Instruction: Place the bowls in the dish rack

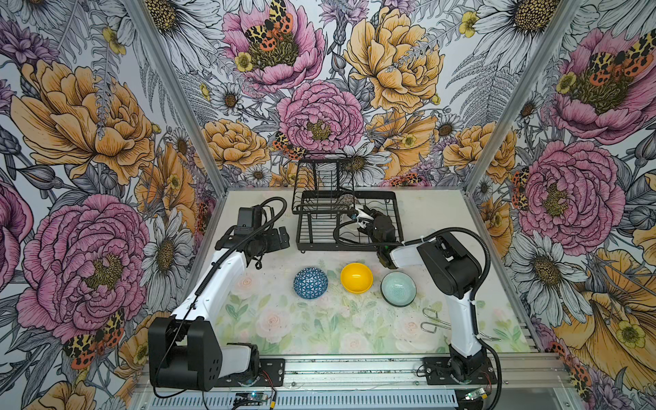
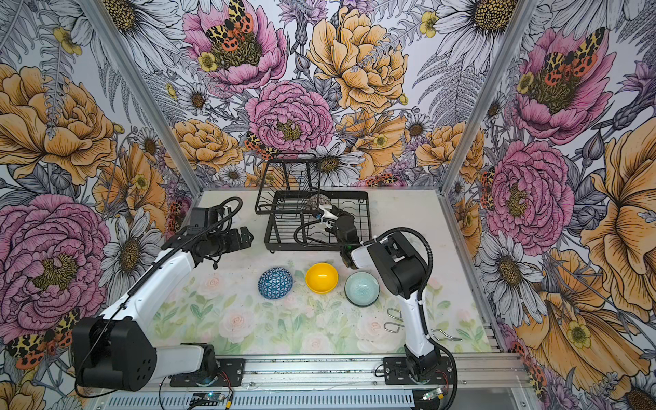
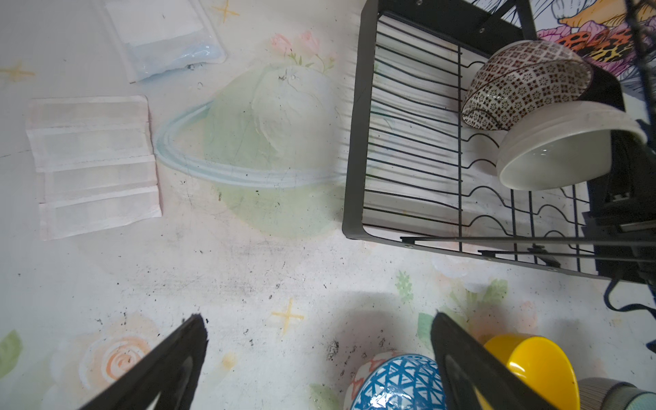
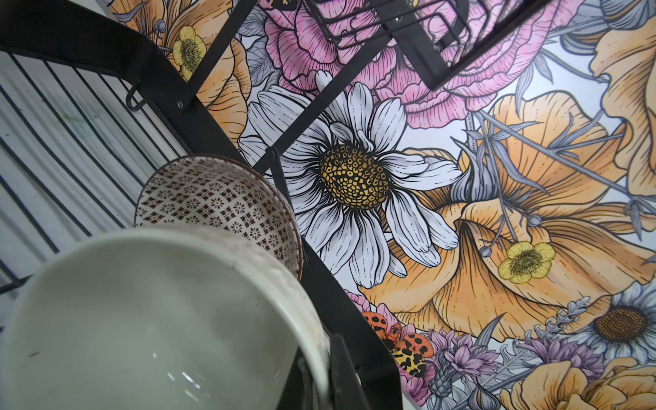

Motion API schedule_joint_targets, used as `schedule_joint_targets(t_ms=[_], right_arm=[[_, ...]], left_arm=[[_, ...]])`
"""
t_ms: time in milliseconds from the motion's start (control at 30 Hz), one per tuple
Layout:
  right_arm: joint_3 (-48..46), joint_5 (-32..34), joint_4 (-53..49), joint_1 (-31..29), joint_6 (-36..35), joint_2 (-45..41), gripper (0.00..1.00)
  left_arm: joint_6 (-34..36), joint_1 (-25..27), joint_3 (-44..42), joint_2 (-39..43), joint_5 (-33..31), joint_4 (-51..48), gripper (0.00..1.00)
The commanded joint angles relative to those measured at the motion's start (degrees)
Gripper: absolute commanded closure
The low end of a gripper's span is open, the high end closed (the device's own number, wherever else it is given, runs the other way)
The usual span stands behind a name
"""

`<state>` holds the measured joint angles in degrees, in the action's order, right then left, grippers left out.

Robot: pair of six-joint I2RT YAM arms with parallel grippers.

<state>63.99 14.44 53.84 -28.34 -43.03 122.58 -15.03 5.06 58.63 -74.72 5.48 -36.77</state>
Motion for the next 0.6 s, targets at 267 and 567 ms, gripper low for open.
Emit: schedule_joint_targets(t_ms=[267, 567], right_arm=[[5.7, -1.6, 10.3, -1.4, -4.0, 4.4, 1.00], [9.0, -2.7, 11.2, -2.1, -7.5, 7.4, 1.00]], left_arm=[[0.3, -0.1, 1.7, -0.8, 1.1, 0.7, 0.01], [0.3, 0.0, 1.6, -1.1, 1.4, 0.8, 0.01]])
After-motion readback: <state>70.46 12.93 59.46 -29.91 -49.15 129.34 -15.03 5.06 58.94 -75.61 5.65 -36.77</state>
